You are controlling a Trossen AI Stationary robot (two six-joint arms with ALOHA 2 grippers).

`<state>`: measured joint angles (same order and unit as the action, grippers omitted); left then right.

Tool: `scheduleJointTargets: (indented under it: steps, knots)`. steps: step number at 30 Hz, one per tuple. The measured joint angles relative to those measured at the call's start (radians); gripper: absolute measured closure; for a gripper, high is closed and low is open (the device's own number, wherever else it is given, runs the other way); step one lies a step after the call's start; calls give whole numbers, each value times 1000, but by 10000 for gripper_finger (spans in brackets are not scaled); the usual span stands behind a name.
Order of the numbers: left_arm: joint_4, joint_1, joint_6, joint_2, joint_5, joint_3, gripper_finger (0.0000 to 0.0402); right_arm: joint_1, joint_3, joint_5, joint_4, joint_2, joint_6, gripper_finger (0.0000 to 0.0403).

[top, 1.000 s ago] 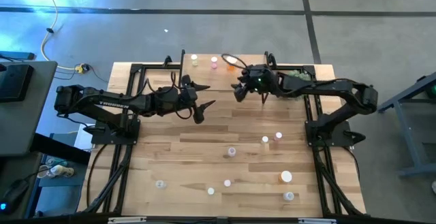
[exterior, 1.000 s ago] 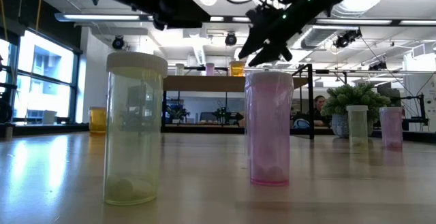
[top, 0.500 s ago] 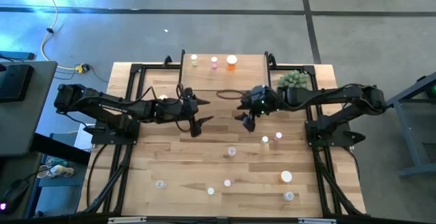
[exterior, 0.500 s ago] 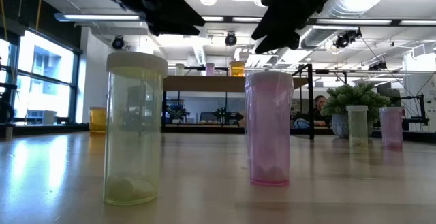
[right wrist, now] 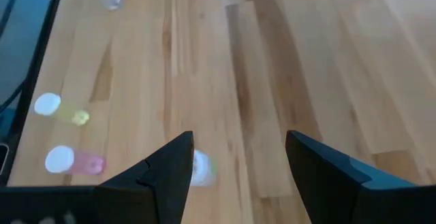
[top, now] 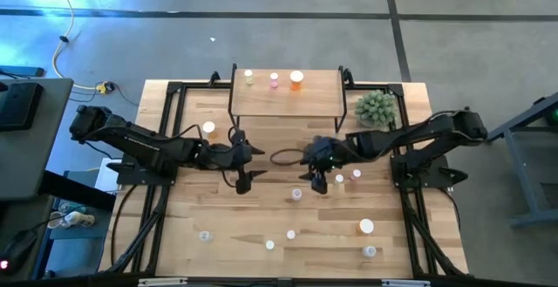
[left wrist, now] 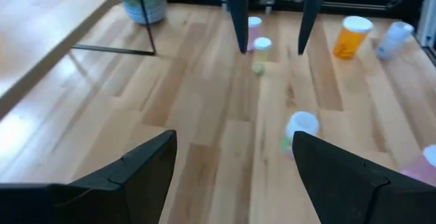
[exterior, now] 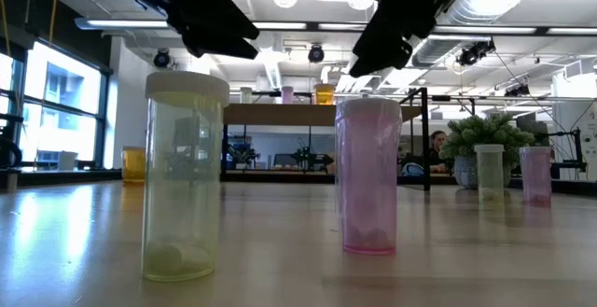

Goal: Pick and place medicine bottles onto shelf by color
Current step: Put the top transparent pill bottle on the shelf

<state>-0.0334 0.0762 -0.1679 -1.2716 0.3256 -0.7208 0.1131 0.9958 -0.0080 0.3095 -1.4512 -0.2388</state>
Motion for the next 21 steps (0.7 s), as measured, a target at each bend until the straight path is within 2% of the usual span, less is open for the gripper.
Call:
scheduleJointTargets:
  steps: [9, 21]
  knots:
    - [4, 31, -16, 0, 0, 0, 119, 84, 0, -30, -63, -81, 187, 178]
    - [9, 31, -21, 0, 3, 0, 119, 118, 0, -15, -151, -214, 247, 178]
